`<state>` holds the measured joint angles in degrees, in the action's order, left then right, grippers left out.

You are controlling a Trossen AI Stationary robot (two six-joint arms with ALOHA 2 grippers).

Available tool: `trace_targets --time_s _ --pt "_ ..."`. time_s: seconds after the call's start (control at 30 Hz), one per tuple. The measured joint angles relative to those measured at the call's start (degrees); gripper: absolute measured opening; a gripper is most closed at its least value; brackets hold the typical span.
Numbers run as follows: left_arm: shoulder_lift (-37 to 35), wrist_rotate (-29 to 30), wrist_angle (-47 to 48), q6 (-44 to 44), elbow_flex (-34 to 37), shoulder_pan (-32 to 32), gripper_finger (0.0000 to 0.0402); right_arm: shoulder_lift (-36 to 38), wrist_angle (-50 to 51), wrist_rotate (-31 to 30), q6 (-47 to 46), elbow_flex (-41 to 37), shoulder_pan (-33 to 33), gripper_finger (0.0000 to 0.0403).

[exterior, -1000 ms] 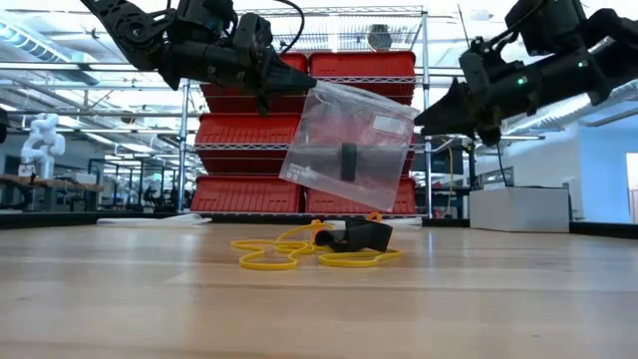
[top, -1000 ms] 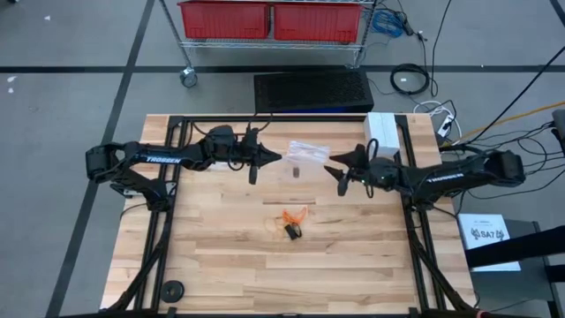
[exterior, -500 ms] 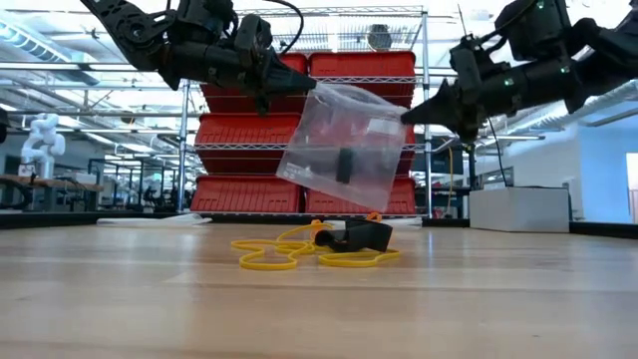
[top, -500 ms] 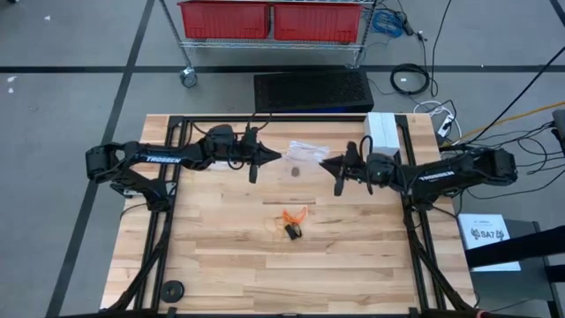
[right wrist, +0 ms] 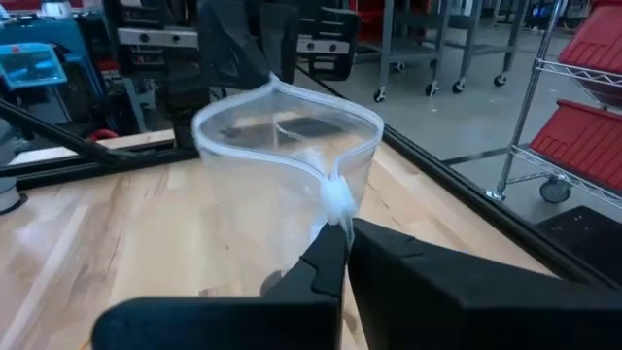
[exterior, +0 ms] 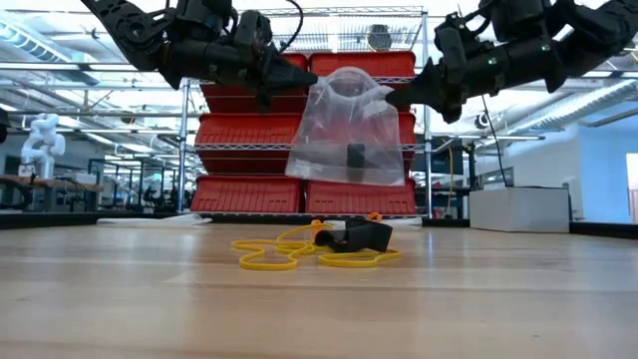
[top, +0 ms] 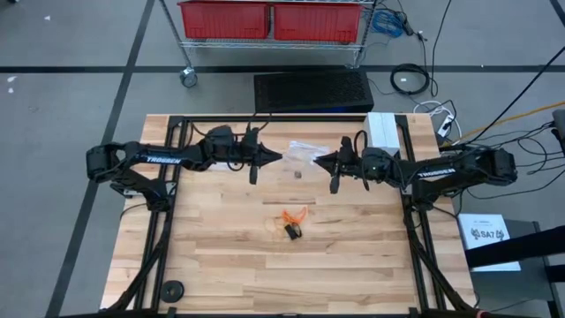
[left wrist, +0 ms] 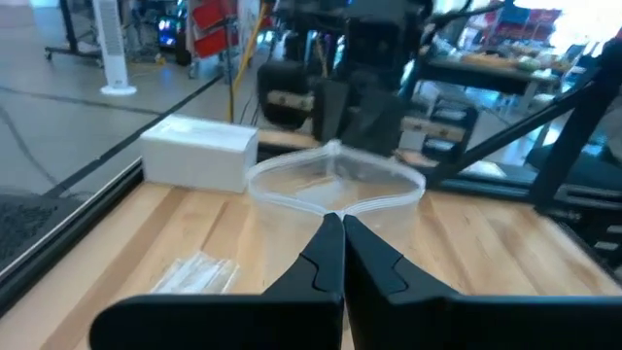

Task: Sort rubber bands
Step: Put the black rubber band into the open transparent zip bag

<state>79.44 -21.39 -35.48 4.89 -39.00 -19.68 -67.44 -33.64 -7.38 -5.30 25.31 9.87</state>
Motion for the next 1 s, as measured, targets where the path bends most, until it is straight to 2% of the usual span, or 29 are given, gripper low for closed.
trace_targets --time_s 0.1,0.27,0.63,0.73,0.83,1.0 --pt "0.38 0.35 -0.28 0.48 0.0 0.69 0.0 0.02 3.28 0.09 -0.7 1.13 0.0 0.0001" --pt "0.41 1.73 1.58 -0.36 0.0 0.12 0.0 0.35 15.65 0.04 -3.91 5.86 0.0 0.002" --pt "0.41 1.95 2.47 -1.58 0.0 0.04 0.0 0.7 55.64 0.29 -9.57 24.08 -1.54 0.0135" --pt "0.43 1.95 4.04 -2.33 0.02 -0.57 0.0 0.7 59.74 2.82 -12.99 27.43 -3.63 0.0162" --pt "0.43 1.97 4.37 -2.69 0.02 -1.51 0.0 0.3 59.62 4.7 -17.8 27.77 -7.6 0.0179" --pt "0.43 1.95 4.52 -2.8 0.02 -2.98 0.0 -6.64 58.7 0.05 -26.41 27.73 -17.68 0.0181"
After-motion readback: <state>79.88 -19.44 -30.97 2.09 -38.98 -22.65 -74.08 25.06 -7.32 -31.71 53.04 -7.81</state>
